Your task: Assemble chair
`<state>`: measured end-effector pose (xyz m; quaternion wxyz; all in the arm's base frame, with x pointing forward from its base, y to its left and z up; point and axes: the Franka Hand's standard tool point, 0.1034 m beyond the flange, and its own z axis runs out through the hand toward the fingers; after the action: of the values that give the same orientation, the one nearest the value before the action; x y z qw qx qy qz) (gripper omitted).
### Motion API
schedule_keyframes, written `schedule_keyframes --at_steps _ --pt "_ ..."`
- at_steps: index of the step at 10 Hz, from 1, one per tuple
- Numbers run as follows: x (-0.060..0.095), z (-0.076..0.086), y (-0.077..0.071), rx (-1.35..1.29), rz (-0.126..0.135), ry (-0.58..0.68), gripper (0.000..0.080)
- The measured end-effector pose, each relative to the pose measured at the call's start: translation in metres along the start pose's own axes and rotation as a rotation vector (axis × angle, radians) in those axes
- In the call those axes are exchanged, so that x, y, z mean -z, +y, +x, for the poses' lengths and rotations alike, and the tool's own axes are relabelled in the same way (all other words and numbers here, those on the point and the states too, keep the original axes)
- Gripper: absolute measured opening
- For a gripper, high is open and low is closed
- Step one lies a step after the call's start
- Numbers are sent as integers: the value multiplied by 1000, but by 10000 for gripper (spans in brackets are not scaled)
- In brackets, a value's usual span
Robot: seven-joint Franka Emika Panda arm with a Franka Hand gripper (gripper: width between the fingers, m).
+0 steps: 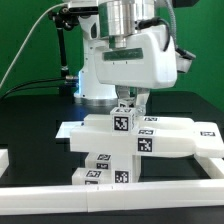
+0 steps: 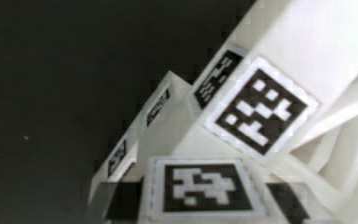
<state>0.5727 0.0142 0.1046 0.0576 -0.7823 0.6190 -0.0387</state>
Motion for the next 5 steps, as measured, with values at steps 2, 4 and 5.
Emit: schedule_keyframes --at_steps 2,4,5 --pt "0 0 0 16 -1 0 332" --pt "1 -1 -1 200 -11 -6 502" --pt "3 5 -3 383 -6 -7 613"
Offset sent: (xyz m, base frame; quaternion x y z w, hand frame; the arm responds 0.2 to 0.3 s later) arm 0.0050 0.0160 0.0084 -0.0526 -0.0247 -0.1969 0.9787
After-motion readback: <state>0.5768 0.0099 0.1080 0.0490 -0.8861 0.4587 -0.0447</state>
